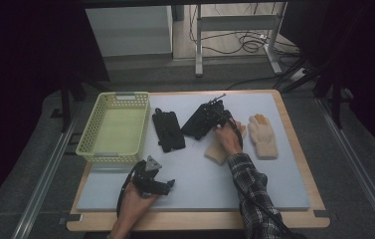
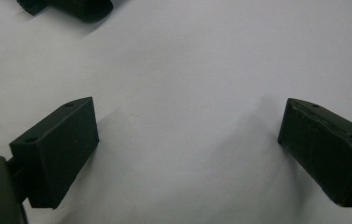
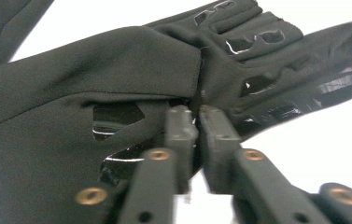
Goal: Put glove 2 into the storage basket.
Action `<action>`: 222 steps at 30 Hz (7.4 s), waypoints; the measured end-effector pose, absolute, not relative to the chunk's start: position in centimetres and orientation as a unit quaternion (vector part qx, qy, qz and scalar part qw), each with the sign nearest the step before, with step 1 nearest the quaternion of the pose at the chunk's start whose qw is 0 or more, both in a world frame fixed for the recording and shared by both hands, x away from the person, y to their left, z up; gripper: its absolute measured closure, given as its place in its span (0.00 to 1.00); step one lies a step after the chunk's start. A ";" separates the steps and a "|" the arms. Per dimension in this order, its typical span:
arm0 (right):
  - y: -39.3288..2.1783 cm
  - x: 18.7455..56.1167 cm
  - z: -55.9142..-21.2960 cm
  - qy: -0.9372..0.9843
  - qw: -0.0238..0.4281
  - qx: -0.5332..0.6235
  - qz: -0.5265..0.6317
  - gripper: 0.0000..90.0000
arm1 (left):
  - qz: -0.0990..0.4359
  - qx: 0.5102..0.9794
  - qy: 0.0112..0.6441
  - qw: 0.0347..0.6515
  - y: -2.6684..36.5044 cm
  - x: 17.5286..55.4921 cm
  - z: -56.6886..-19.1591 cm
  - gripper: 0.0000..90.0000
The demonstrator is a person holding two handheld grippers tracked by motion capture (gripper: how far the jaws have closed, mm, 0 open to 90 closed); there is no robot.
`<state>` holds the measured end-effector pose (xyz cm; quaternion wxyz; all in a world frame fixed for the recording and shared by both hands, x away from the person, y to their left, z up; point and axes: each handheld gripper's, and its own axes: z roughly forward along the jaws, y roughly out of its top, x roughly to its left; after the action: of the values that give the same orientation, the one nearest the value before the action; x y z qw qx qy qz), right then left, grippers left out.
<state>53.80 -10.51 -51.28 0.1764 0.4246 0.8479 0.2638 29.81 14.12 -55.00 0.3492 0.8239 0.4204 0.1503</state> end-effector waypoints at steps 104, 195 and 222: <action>-2.7 49.1 -48.3 0.866 0.054 0.328 0.374 0.95 | 0.153 0.819 0.433 0.345 17.6 29.6 -55.3 0.02; -12.3 31.9 -50.6 0.908 0.055 0.198 0.365 0.41 | 0.153 0.818 0.434 0.344 17.6 29.6 -55.2 0.02; -13.9 34.1 -49.4 0.868 0.118 0.307 0.372 0.70 | 0.153 0.818 0.434 0.344 17.6 29.6 -55.2 0.02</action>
<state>34.11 -13.85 -49.35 0.1178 0.3067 0.8681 0.3721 29.64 17.61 -55.24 0.3444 0.8183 0.4341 0.1527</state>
